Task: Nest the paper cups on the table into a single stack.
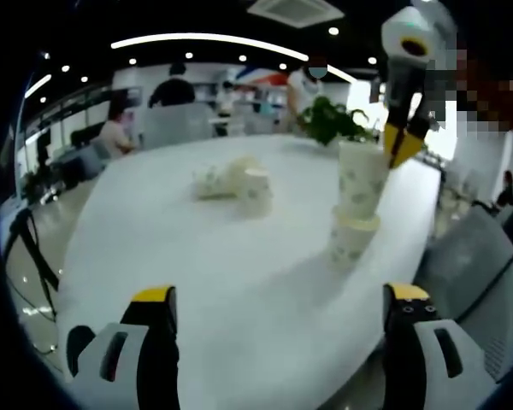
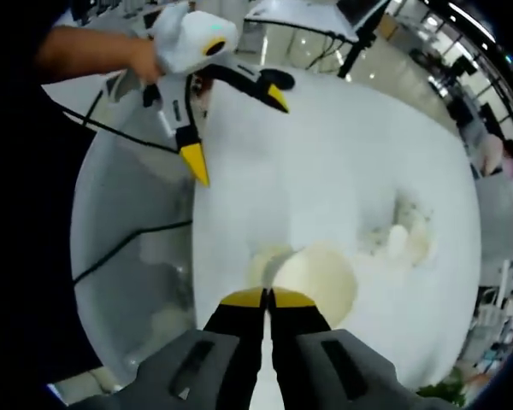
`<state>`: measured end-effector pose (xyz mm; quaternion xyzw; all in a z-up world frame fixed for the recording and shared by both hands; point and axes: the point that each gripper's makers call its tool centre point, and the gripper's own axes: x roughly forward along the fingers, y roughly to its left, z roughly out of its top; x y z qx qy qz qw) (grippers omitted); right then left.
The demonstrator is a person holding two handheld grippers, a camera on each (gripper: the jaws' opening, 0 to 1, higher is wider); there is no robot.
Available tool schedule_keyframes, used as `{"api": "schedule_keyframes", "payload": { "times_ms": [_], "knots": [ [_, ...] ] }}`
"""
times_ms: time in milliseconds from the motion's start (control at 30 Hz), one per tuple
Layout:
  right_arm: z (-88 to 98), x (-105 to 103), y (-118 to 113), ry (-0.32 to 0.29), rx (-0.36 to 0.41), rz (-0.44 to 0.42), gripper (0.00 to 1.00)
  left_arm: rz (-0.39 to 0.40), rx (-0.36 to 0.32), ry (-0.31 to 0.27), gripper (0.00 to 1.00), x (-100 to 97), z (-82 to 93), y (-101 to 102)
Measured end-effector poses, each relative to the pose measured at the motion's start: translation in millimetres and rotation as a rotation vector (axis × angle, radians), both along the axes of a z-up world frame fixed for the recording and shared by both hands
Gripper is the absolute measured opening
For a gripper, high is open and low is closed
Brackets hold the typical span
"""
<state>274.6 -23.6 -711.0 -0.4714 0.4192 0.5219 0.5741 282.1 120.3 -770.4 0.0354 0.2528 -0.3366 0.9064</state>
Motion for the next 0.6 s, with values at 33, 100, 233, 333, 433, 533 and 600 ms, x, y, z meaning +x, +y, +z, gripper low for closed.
{"api": "schedule_keyframes", "payload": {
  "times_ms": [33,100,233,333,433,533,600],
  "knots": [
    [-0.6,0,0,0.002,0.002,0.001,0.0,0.0,0.0,0.0,0.98,0.3,-0.2,0],
    [-3.5,0,1,0.007,0.003,-0.002,0.0,0.0,0.0,0.002,0.98,0.6,-0.9,0],
    [-11.1,-2,0,0.022,0.0,-0.005,0.0,0.0,0.001,0.006,0.98,0.4,-2.3,0],
    [-16.9,-4,0,0.03,0.0,-0.009,0.0,0.002,0.002,0.008,0.98,0.7,-3.8,0],
    [-23.8,-7,0,0.035,-0.005,-0.009,0.0,0.003,-0.003,0.011,0.98,0.6,-4.0,-1],
    [-30.3,-8,-1,0.041,-0.008,-0.014,0.0,0.002,-0.004,0.011,0.98,0.9,-4.0,-2],
    [-33.3,-7,-2,0.041,-0.01,-0.016,0.0,0.001,-0.003,0.011,0.98,1.3,-4.5,-2]
  ]
}}
